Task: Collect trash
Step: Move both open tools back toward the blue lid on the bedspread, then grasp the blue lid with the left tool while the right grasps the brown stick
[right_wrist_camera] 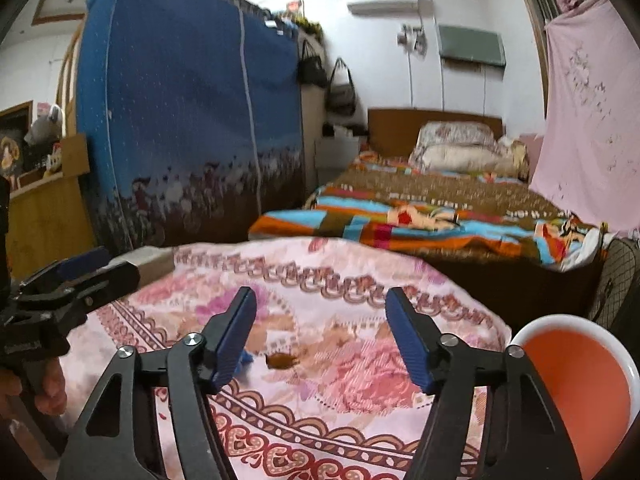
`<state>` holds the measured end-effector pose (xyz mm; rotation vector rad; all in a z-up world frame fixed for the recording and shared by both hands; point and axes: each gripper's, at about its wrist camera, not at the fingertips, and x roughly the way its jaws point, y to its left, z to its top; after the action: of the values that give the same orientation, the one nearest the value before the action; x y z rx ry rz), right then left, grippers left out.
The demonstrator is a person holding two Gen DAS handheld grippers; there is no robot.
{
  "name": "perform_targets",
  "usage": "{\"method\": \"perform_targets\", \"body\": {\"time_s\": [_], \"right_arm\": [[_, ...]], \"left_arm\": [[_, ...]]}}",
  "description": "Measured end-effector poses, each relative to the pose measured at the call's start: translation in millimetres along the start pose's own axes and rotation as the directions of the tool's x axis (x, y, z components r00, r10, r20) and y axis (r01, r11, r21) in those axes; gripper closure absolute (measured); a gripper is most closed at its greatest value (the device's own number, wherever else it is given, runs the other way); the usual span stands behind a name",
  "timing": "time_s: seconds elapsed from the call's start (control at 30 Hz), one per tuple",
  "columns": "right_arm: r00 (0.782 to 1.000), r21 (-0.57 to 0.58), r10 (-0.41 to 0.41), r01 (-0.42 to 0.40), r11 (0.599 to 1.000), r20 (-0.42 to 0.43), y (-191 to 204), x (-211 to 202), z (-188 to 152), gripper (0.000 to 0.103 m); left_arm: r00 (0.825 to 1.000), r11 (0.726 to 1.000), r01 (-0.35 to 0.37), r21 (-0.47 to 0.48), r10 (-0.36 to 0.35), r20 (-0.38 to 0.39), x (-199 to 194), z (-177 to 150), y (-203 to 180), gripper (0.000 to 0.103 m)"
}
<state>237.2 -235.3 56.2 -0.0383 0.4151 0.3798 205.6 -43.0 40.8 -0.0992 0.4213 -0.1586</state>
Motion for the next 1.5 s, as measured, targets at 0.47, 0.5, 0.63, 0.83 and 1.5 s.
{"method": "perform_targets", "body": {"time_s": [0.47, 0.5, 0.63, 0.83, 1.5], "right_arm": [[0.989, 0.184, 0.046, -0.019, 0.983, -0.142, -34, 21, -7, 0.053], [0.988, 0.192, 0.05, -0.022, 0.981, -0.145, -36, 22, -8, 0.053], [0.986, 0.21, 0.061, -0.027, 0.977, -0.158, -38, 24, -8, 0.053], [0.982, 0.215, 0.071, -0.032, 0.976, -0.177, -39, 29, -9, 0.053], [0.915, 0.07, 0.191, -0.178, 0.982, -0.355, 4, 64, -18, 0.067]], "left_arm": [[0.919, 0.987, 0.161, 0.003, -0.149, -0.364, 69, -15, -23, 0.046], [0.915, 0.986, 0.168, -0.005, -0.158, -0.37, 71, -16, -23, 0.047], [0.897, 0.984, 0.178, -0.028, -0.174, -0.407, 82, -18, -26, 0.064], [0.891, 0.98, 0.193, -0.052, -0.197, -0.41, 83, -19, -25, 0.074], [0.945, 0.98, -0.03, -0.195, -0.036, -0.325, 57, -20, 22, 0.074]]}}
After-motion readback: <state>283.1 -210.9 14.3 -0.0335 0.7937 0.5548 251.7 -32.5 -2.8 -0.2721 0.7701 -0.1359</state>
